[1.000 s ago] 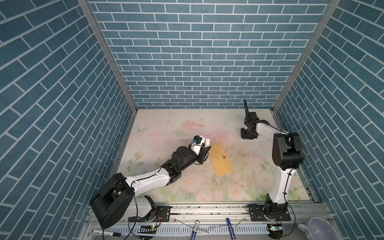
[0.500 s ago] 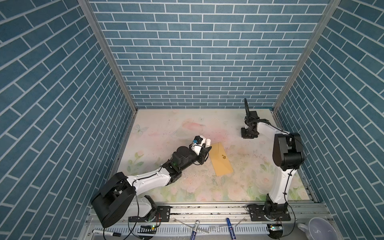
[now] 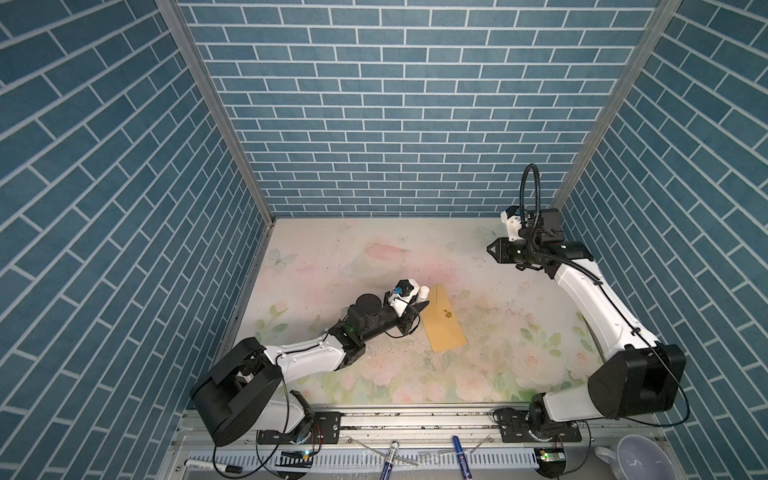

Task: Place the letter into the envelope and seal it
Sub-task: 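Lower the right gripper onto the translucent glue stick cap and grasp it, then carry the cap to the left gripper and press it onto the glue stick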

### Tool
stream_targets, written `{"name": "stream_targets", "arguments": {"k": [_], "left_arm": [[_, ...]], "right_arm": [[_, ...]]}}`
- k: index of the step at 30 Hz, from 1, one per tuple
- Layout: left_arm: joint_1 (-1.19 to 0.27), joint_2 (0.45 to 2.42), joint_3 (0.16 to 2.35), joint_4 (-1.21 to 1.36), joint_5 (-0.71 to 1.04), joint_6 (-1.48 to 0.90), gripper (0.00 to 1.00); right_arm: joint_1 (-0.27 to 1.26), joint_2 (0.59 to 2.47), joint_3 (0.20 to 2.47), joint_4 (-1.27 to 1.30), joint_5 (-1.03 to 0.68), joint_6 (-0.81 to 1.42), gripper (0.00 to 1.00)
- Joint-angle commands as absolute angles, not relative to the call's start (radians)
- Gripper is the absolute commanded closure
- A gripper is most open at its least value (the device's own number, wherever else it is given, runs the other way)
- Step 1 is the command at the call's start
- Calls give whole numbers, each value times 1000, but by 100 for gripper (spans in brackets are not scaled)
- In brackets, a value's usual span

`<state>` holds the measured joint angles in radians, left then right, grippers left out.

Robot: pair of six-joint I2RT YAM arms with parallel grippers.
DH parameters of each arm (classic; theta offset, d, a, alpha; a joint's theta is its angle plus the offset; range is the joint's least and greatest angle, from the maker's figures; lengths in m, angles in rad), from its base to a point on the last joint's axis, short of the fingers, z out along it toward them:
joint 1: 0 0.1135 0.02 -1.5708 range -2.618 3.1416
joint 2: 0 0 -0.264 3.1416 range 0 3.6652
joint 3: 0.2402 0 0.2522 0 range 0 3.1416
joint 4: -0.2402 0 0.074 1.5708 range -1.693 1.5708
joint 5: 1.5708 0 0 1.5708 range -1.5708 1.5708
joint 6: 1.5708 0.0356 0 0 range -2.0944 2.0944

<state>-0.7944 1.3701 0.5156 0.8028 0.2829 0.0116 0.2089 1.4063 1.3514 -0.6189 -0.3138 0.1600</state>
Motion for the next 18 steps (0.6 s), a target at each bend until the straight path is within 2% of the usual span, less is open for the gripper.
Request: {"name": "stream_targets", "arguments": {"k": [1,8,18], "left_arm": [[-791,1373,522,824,329,61,100],[-791,1367,540,788,375,108,100],[-792,1350,542,754,415,144,100]], "right_arm": [[236,1338,1314,-715,-443,161,90],[354,1230,1312,-808,-543,132,92],[504,1196,1317,-855,-571,116,93]]}}
